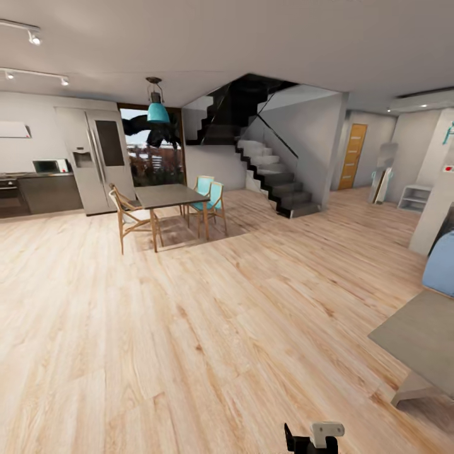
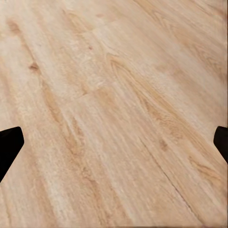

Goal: Turn on the radio receiver that's on the table in the living room.

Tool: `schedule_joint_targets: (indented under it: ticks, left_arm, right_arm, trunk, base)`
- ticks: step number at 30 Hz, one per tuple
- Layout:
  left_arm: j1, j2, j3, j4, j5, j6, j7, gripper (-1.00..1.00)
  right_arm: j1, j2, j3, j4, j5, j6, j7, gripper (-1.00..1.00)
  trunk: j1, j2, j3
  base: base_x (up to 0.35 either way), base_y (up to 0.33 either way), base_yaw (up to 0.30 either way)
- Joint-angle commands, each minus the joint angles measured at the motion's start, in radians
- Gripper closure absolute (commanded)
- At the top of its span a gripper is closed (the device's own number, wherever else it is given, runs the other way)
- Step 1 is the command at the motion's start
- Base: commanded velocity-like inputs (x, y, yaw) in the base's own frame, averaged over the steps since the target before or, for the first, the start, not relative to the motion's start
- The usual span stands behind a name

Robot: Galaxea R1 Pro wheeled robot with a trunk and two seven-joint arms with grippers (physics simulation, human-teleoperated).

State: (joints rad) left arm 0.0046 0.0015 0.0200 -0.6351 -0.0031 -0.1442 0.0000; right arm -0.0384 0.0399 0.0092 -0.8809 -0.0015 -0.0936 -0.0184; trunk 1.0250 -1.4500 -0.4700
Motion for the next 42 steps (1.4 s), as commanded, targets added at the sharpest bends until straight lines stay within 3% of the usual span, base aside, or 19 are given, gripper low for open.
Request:
schedule_joint_targets:
  ticks: [1,42]
  left_arm:
    - [0.0,0.0,0.0,0.0,0.0,0.0,0.0,-1.0]
    - [0.0,0.0,0.0,0.0,0.0,0.0,0.0,-1.0]
  right_arm:
    - [0.0,0.0,0.0,0.0,0.0,0.0,0.0,-1.0]
    - [0.0,0.0,-0.001,-0.003,0.0,0.0,0.0,-1.0]
  trunk:
    - [0.0,0.0,0.0]
    - [0.0,0.0,0.0]
  base:
    - [0.0,0.0,-0.256]
    - [0.0,0.0,-0.256]
